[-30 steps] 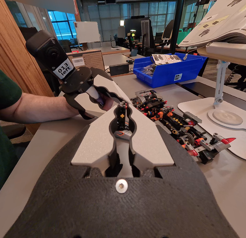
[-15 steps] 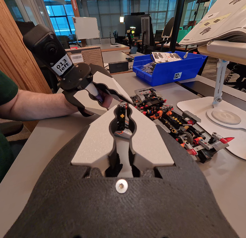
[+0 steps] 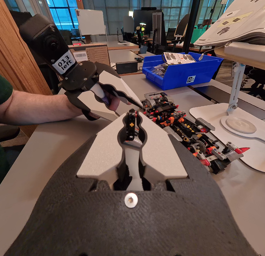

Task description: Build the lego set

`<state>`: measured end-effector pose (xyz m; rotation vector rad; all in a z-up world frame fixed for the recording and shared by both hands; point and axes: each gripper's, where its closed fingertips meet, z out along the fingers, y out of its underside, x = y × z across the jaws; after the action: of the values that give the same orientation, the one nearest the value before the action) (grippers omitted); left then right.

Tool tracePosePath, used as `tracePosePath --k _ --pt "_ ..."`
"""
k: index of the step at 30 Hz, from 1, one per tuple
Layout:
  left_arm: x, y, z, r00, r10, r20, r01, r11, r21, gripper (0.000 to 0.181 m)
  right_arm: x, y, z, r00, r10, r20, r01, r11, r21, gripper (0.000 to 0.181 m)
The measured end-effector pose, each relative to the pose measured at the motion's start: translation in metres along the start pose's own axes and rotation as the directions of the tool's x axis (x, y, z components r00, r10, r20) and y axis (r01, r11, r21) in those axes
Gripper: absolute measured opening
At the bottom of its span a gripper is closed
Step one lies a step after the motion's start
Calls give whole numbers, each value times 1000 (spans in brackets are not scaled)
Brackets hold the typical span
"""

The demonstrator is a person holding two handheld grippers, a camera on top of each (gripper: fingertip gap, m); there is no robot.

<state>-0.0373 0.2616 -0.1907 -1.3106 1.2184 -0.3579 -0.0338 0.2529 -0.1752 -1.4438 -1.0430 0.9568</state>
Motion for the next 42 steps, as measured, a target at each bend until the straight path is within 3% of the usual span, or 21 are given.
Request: tracePosePath --k 5,12,17,21,27,29,33,36,39,42 --pt "-13 4 -4 999 -3 47 4 1000 -15 30 6 9 -5 979 -197 -57 187 971 -150 7" --pt "-35 12 -12 992 -54 117 58 998 -30 28 -4 43 -21 853 -522 -16 447 746 -495 8" --pt "-26 14 -7 995 -35 95 40 998 -47 27 -43 76 -18 811 -577 98 524 641 -560 8" --pt "-21 14 -3 997 -32 75 36 998 -46 28 -59 102 -21 739 -653 166 589 506 -630 7" --pt "-20 13 -3 997 -25 74 29 999 -46 28 -71 121 -23 697 -686 206 629 448 -635 9" --pt "-20 12 -4 997 -21 76 25 999 -43 28 -77 121 -26 715 -666 213 622 467 -629 10" --pt "-20 11 -5 997 -19 78 23 999 -41 28 -89 111 -36 796 -572 197 558 570 -603 32" --pt "-20 10 -4 997 -18 75 21 999 -41 28 -90 109 -46 818 -542 190 531 587 -611 42" --pt "-18 10 -4 997 -13 73 16 999 -40 28 -89 100 -56 869 -465 170 469 663 -583 37" --pt "-18 10 -4 997 -11 73 14 999 -42 28 -58 82 -74 906 -422 47 369 727 -580 30"
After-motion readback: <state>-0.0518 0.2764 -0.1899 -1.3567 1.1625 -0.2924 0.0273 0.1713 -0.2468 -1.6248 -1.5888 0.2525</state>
